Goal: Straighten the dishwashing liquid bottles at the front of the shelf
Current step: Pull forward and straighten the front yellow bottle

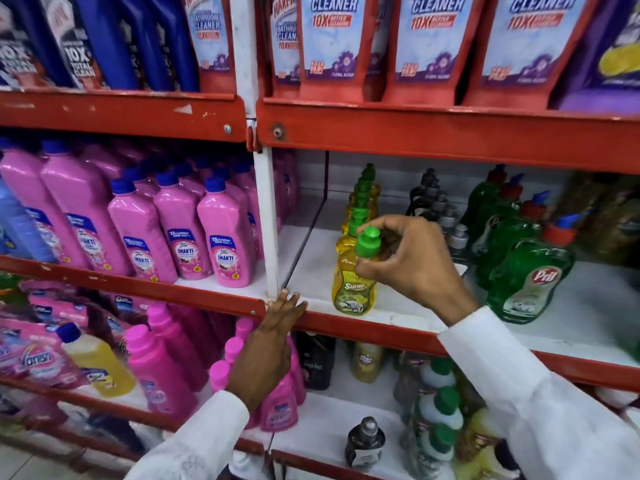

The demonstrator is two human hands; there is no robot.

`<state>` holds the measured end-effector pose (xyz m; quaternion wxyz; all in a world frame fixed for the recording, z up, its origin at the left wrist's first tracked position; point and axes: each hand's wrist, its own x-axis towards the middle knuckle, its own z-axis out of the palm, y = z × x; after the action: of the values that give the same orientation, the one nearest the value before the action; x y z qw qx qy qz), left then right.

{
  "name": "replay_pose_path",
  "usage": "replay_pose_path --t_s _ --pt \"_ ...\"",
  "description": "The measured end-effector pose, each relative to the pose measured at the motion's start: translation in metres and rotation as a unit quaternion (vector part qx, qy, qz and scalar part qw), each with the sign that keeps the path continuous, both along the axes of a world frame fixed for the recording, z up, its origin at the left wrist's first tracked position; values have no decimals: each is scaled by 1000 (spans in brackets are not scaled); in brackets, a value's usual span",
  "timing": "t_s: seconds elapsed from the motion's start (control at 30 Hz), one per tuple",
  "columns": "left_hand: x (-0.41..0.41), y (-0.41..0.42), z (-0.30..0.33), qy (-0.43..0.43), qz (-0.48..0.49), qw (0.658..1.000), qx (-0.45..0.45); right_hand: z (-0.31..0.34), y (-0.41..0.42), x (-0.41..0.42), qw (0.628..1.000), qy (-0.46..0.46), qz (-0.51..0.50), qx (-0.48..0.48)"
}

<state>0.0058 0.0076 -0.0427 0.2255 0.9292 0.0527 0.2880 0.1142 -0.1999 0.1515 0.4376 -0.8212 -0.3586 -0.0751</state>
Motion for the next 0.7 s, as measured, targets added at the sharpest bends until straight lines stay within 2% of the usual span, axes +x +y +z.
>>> replay_pose_path --t_s 0.17,0.33,0.57,0.7 --pt "-2 -6 1 -1 11 1000 -6 -17 17 25 998 7 9 -57" --pt "-5 -11 3 9 15 1000 13 -17 25 31 997 19 10 -72" --pt "-5 -35 5 16 56 996 73 -27 16 34 998 19 25 -50" --pt "3 -64 13 -46 -3 995 89 -34 -11 19 1000 6 2 -6"
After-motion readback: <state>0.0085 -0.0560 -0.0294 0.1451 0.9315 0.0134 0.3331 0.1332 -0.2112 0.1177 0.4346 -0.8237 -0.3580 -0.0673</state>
